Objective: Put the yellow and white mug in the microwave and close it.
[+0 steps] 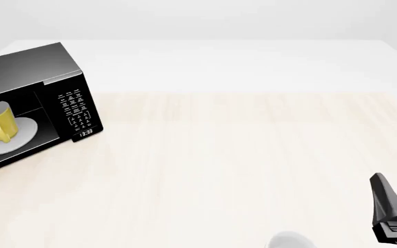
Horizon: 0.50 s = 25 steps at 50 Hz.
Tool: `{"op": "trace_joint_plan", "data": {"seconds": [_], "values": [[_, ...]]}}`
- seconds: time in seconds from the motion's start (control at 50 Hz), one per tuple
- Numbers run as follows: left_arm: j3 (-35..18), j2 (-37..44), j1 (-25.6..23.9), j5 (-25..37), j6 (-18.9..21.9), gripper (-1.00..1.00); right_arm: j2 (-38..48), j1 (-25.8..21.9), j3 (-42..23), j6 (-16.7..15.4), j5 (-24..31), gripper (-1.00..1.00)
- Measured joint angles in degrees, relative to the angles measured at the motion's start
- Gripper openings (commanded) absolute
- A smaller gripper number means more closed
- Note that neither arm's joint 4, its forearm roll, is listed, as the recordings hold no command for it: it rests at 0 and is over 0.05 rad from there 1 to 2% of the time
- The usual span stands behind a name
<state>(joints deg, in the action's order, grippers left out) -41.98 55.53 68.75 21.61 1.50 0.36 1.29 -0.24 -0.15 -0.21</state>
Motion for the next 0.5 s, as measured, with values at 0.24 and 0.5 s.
{"op": "trace_joint_plan", "data": {"seconds": [0.24, 0.5], "values": [[0.8, 7.5, -2.6, -3.6, -0.5, 1.00, 0.0, 0.0, 0.0, 0.0, 0.0, 1.00], [1.5, 11.6, -5.1, -6.5, -0.3, 1.00, 0.0, 0.1, 0.0, 0.0, 0.0, 1.00]]}}
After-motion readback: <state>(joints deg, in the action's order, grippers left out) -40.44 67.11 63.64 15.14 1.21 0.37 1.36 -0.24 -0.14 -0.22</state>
